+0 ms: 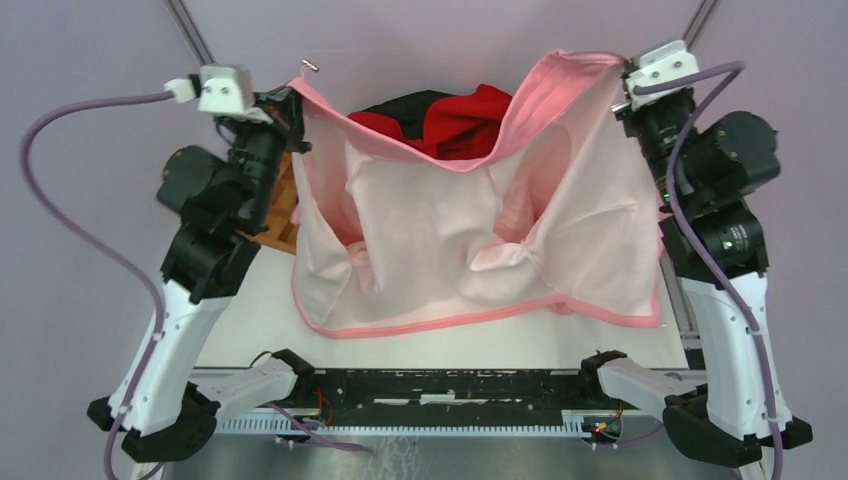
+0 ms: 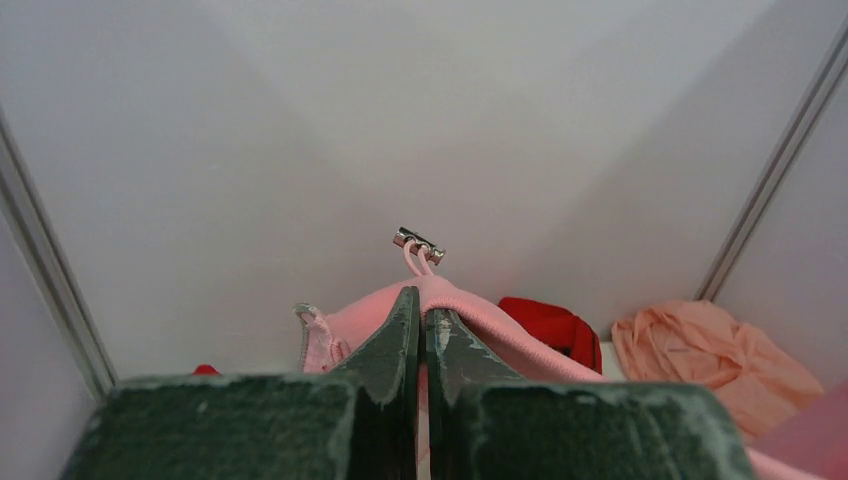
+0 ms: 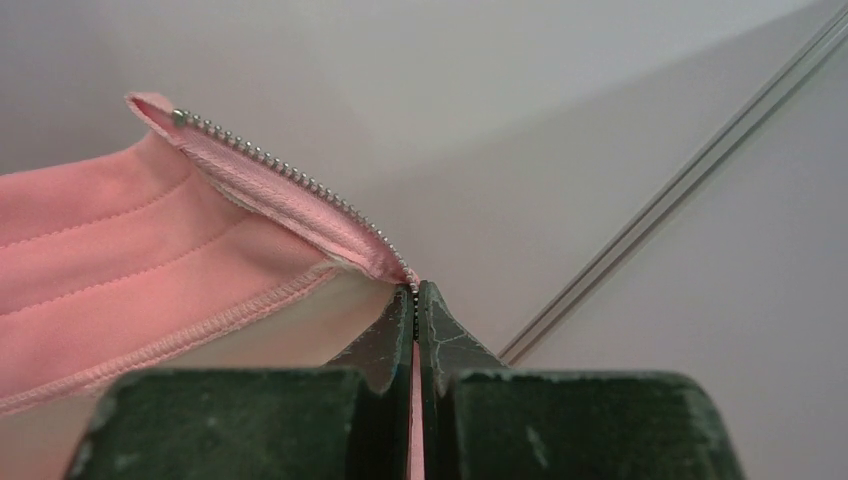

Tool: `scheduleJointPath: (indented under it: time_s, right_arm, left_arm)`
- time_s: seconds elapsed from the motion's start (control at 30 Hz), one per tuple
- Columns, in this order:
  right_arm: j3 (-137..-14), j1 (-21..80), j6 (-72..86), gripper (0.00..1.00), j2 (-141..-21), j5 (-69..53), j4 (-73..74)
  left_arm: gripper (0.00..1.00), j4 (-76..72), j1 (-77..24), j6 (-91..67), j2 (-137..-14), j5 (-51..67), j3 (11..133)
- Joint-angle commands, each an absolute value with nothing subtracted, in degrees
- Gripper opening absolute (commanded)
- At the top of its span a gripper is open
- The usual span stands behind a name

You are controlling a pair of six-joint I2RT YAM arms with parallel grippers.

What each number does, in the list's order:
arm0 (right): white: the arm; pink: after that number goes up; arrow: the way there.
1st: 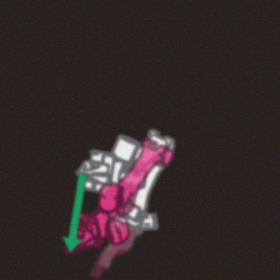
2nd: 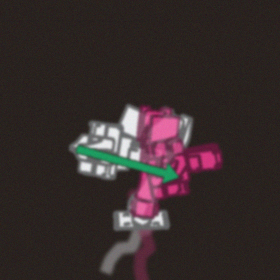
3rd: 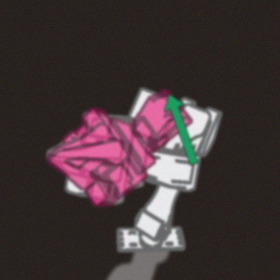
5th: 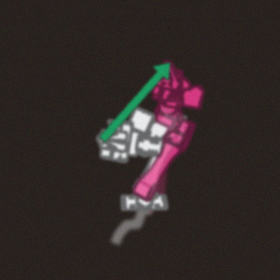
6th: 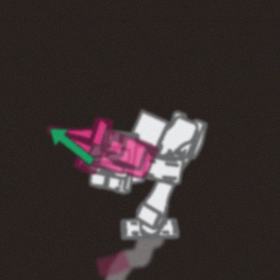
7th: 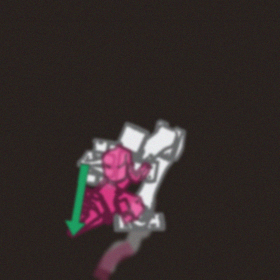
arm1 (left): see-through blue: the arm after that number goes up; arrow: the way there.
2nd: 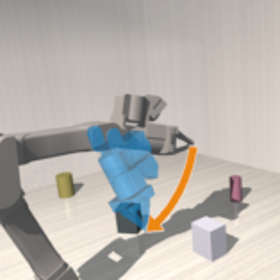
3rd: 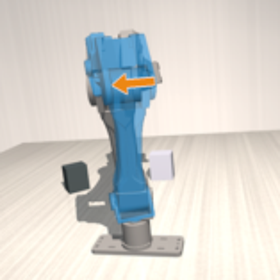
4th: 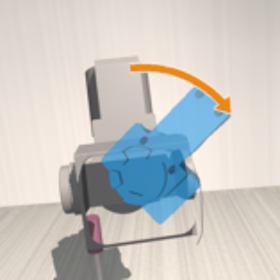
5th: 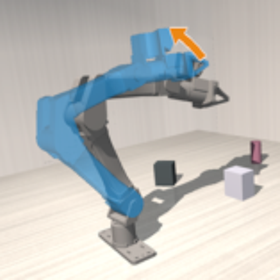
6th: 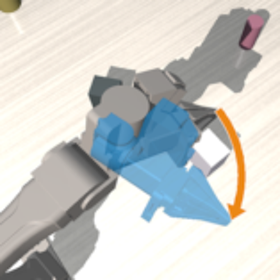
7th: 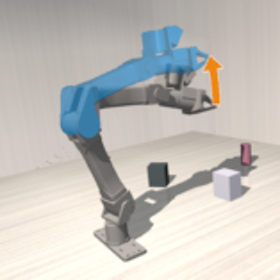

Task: Zip up the jacket
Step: Flatten out the jacket at the center of the board.

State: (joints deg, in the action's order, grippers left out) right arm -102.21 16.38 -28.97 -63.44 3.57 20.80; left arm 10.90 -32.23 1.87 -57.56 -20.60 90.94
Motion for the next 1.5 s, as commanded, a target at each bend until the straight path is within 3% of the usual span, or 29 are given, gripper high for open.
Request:
scheduleJointPath:
  time_s: [0.0,0.3,0.77,1.03,1.23,1.47]
  right_arm:
    - [-91.5,16.0,-25.8,0.0,-61.9,8.7,12.6]
    - [-72.4,11.5,-24.4,0.02,-66.8,18.3,-5.5]
    - [-69.3,-2.2,-16.3,0.02,-78.9,16.7,-15.4]
    - [-67.6,-4.7,-12.4,0.02,-77.1,8.5,-16.9]
    - [-66.5,-4.7,-11.0,0.0,-69.2,-4.3,-16.2]
    - [-79.2,-6.5,-11.4,0.0,-62.1,-11.7,-2.7]
  left_arm:
    - [0.02,9.4,-32.2,-3.8,-63.5,-17.2,89.9]
    - [0.02,8.5,-31.3,-7.2,-82.3,-23.1,91.4]
    - [0.02,5.2,-30.4,-11.5,-106.4,-33.5,108.4]
    - [0.02,-2.8,-30.7,-2.2,-102.0,-40.5,105.5]
    - [0.02,-9.9,-34.3,6.7,-91.4,-40.8,97.5]
    - [0.02,-14.6,-43.6,16.7,-74.2,-38.5,90.1]
